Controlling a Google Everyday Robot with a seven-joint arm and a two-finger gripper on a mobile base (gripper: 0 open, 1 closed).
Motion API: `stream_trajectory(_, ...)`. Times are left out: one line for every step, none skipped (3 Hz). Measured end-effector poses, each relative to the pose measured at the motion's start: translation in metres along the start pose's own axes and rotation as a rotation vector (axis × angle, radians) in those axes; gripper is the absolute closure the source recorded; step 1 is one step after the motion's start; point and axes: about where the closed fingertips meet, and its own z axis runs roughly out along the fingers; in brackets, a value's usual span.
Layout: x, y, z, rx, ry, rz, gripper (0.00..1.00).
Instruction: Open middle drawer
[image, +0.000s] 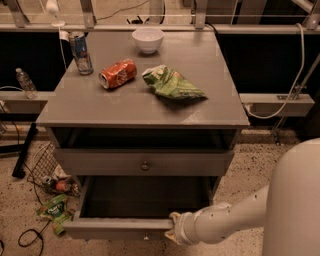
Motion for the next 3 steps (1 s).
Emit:
stream_trajectory(-0.0022, -0.0002, -0.0035, 0.0, 0.0, 0.0, 1.0)
stream_trajectory(-0.003, -0.0001, -0.005, 0.0, 0.0, 0.0, 1.0)
stream_trajectory(-0.0034, 0.0004, -0.0044, -0.001, 0.0, -0.001, 0.83)
